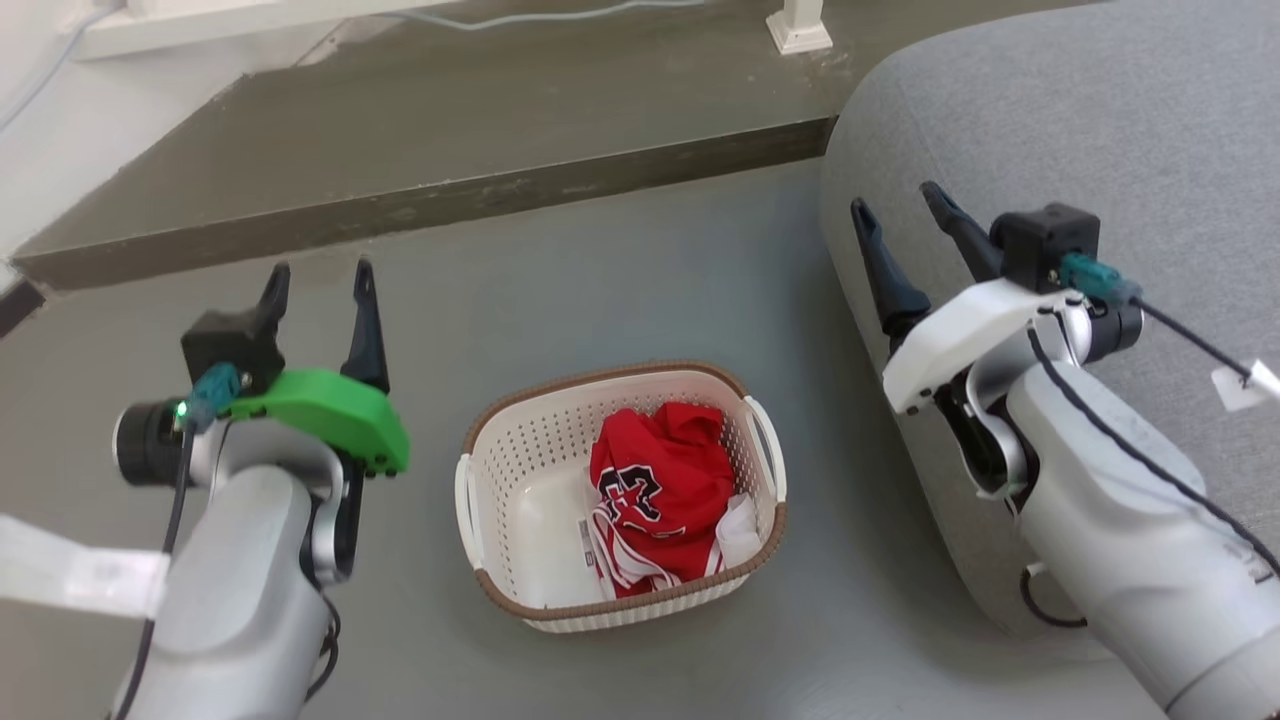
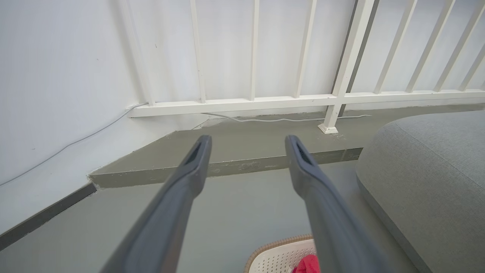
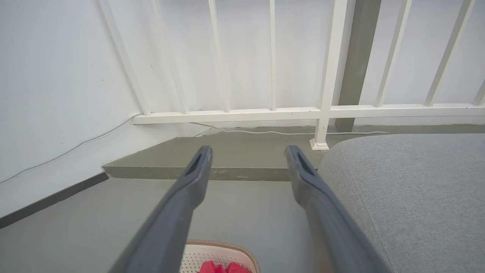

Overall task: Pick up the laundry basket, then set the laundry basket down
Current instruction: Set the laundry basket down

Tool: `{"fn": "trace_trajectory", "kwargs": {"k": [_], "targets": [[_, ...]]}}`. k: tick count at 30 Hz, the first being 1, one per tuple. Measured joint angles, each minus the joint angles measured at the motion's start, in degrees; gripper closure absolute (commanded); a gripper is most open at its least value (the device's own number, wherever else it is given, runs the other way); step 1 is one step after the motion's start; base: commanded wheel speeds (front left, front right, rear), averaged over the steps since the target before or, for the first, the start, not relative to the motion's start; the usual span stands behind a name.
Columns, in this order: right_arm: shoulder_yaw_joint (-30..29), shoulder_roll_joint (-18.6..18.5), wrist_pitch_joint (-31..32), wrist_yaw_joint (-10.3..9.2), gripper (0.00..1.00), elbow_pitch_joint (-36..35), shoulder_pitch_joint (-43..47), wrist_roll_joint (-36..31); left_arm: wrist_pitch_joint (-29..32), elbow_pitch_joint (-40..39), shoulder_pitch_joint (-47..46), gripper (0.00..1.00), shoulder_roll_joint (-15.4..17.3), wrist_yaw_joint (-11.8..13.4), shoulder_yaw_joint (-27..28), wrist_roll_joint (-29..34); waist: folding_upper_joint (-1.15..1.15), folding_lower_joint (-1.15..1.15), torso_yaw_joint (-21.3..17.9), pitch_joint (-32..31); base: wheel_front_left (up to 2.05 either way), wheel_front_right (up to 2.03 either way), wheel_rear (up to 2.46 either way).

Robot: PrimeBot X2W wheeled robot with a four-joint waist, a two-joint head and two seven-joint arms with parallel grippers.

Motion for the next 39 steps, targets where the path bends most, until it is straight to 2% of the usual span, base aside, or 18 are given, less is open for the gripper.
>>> {"fn": "trace_trajectory", "kwargs": {"k": [5,17,29,39], "targets": [[-2.03,-0.11,0.0,-0.86,0.0,-3.39,3.72,-2.35,0.0,-3.0,4.73,0.0,-0.22,0.0,2.47,3.16,0.0,0.0,-0.07,-1.14,0.0,0.0,0.0],[-6.09,-0.21,0.0,-1.48,0.0,-9.14,13.11,-6.46,0.0,-8.99,15.18,0.0,-2.35,0.0,8.58,9.37,0.0,0.0,0.15,-3.55,0.0,0.0,0.0],[-9.51,-0.09,0.0,-1.91,0.0,-12.83,22.41,-8.28,0.0,-14.23,23.99,0.0,-3.87,0.01,11.21,12.98,0.0,0.0,0.52,-6.18,0.0,0.0,0.0],[-11.1,-0.02,0.0,-1.99,0.0,-14.6,26.71,-10.0,0.0,-17.28,28.96,0.0,-4.74,0.01,12.71,14.13,0.0,0.0,0.89,-7.05,0.0,0.0,0.0]]}}
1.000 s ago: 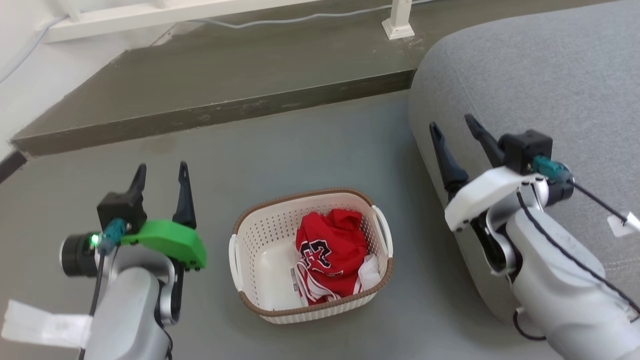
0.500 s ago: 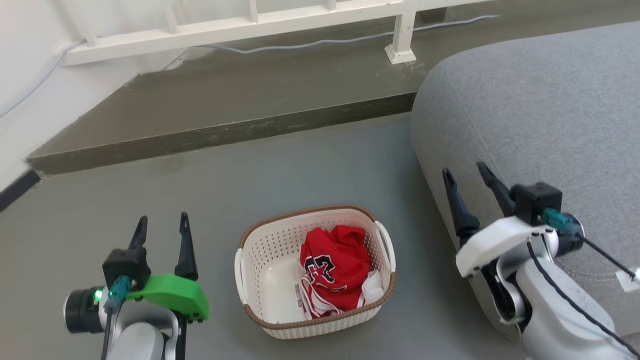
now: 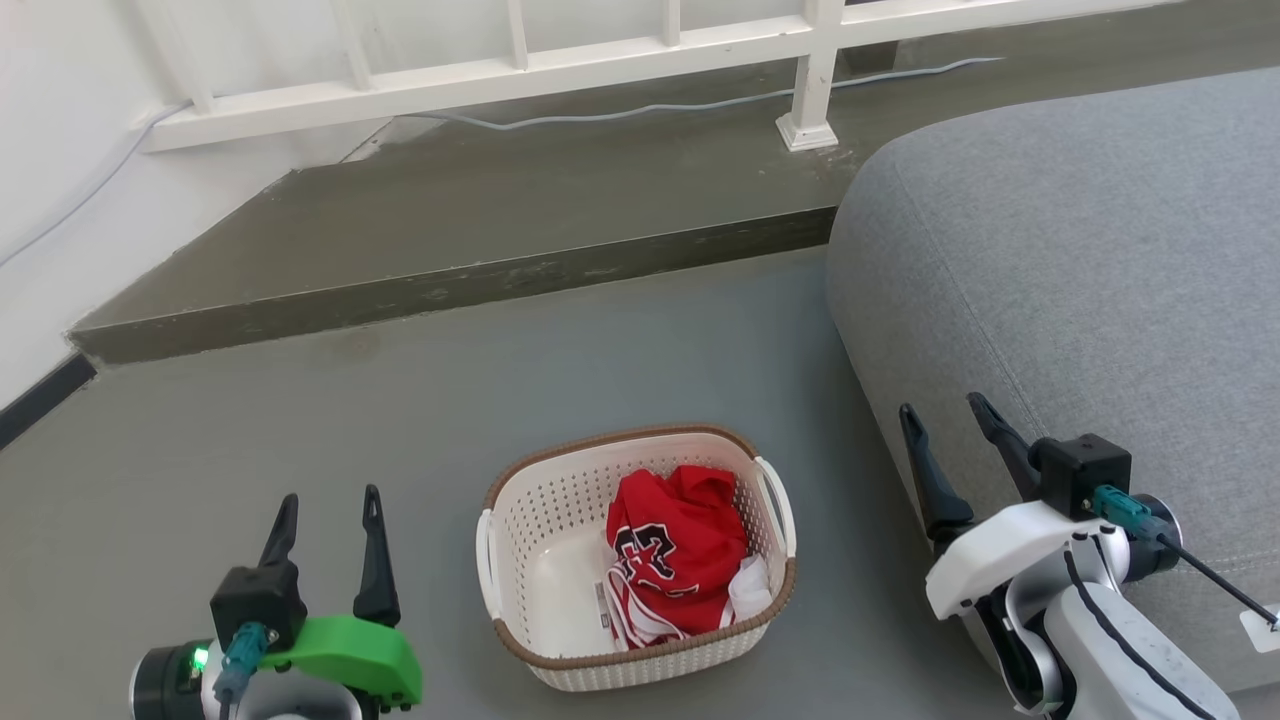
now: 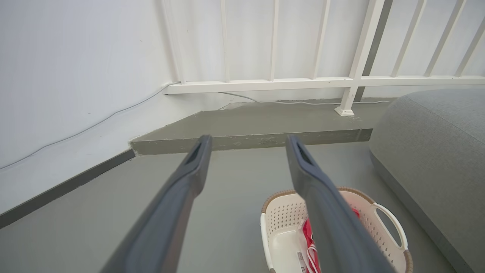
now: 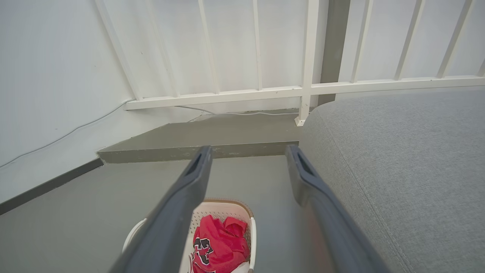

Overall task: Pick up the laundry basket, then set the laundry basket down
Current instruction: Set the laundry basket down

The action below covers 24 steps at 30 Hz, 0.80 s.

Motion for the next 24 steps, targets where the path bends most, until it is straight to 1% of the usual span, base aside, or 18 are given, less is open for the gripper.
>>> {"fn": "trace_trajectory", "kwargs": {"k": [16,18,24], "targets": [[-2.41,0.7,0.0,-0.02,0.0,-4.05,2.37,-2.83,0.0,-4.72,3.39,0.0,-0.45,0.0,0.55,2.16,0.0,0.0,-0.22,-0.11,0.0,0.0,0.0],[-2.66,0.81,0.0,-0.35,0.0,-4.26,2.88,-3.25,0.0,-5.34,3.74,0.0,-0.47,0.0,0.57,2.44,0.0,0.0,-0.24,-0.11,0.0,0.0,0.0],[-3.32,0.98,0.0,-0.34,0.0,-4.64,3.82,-3.26,0.0,-6.05,4.85,0.0,-0.53,0.0,0.64,2.52,0.0,0.0,-0.24,-0.13,0.0,0.0,0.0]]}}
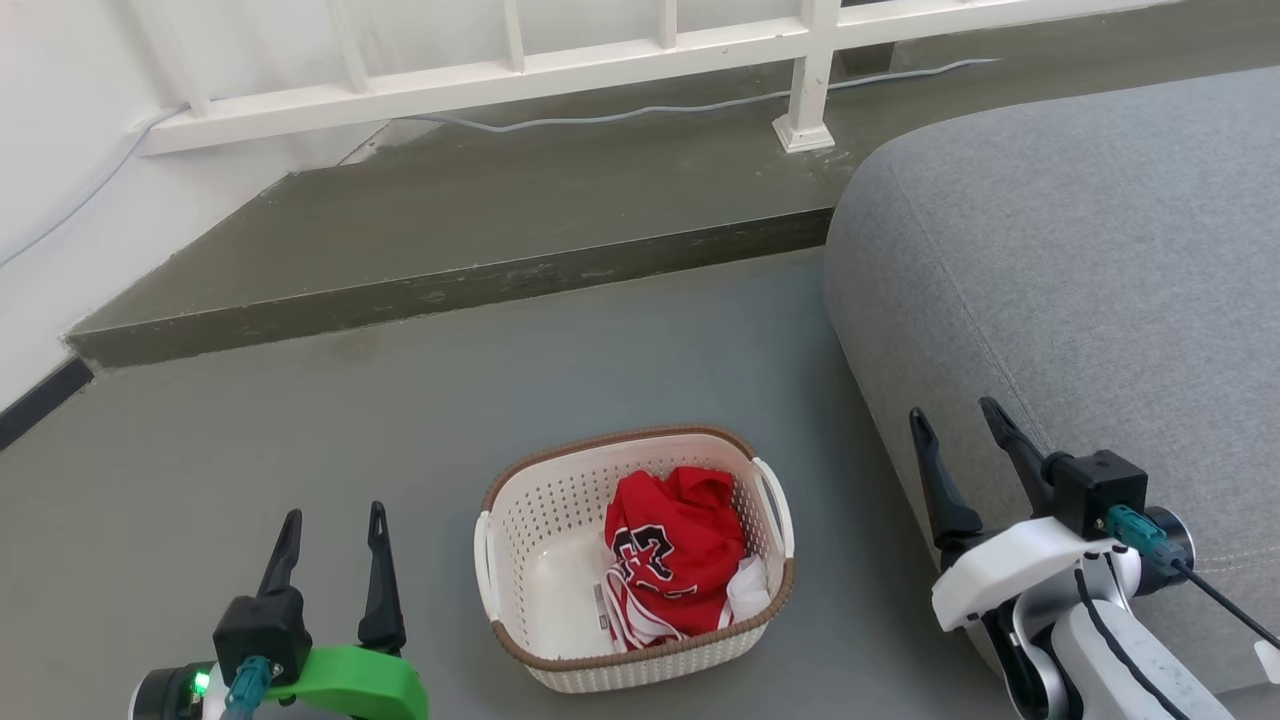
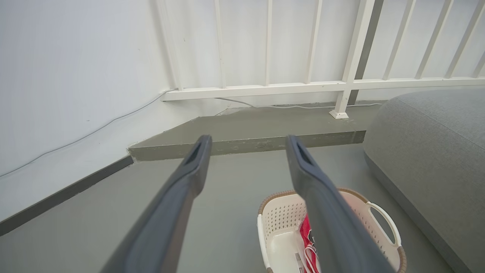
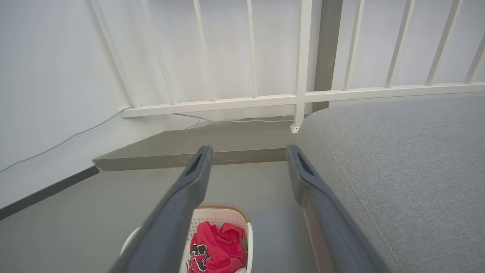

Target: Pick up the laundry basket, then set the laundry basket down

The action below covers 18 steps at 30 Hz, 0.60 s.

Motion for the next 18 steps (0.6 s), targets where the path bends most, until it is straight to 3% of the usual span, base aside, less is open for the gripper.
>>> {"fn": "trace_trajectory", "kwargs": {"k": [8,9,18], "targets": [[-0.69,0.14,0.0,0.01,0.0,-0.53,0.43,-0.51,0.0,-0.02,0.92,0.0,-0.03,0.0,0.1,0.08,0.0,0.0,0.03,0.0,0.0,0.0,0.0],[-0.75,0.14,0.0,0.01,1.0,-0.55,0.66,-0.55,0.0,-0.08,0.98,1.0,-0.03,0.0,0.1,0.08,0.0,0.0,0.04,0.0,0.0,0.0,0.0],[-0.91,1.32,0.14,0.51,1.0,1.27,3.57,0.82,0.26,1.9,2.02,1.0,-0.41,-0.58,-0.4,-1.23,0.0,0.0,0.16,0.05,0.0,0.0,0.0]]}}
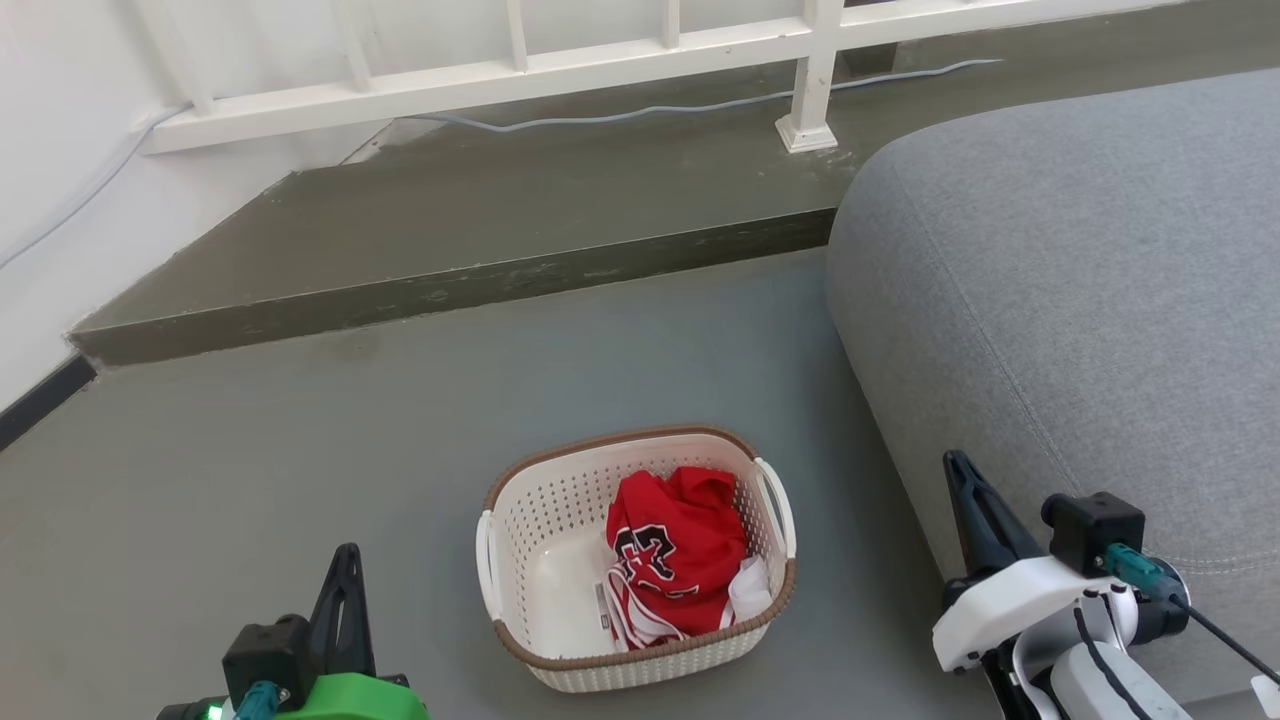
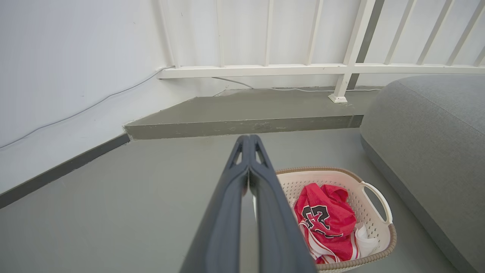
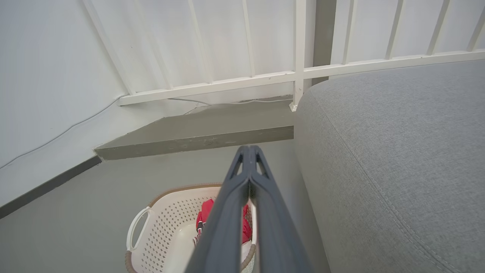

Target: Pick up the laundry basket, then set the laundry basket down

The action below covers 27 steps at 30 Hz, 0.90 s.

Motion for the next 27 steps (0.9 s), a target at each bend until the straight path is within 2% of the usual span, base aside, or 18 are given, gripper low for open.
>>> {"fn": "trace_trajectory", "kwargs": {"k": [27], "targets": [[-6.41,2.12,4.41,3.07,1.0,-0.74,-0.01,18.4,3.91,-0.38,-0.02,1.0,-0.01,-2.93,2.58,-21.08,0.0,0.0,0.98,0.33,0.0,0.0,0.0]]}}
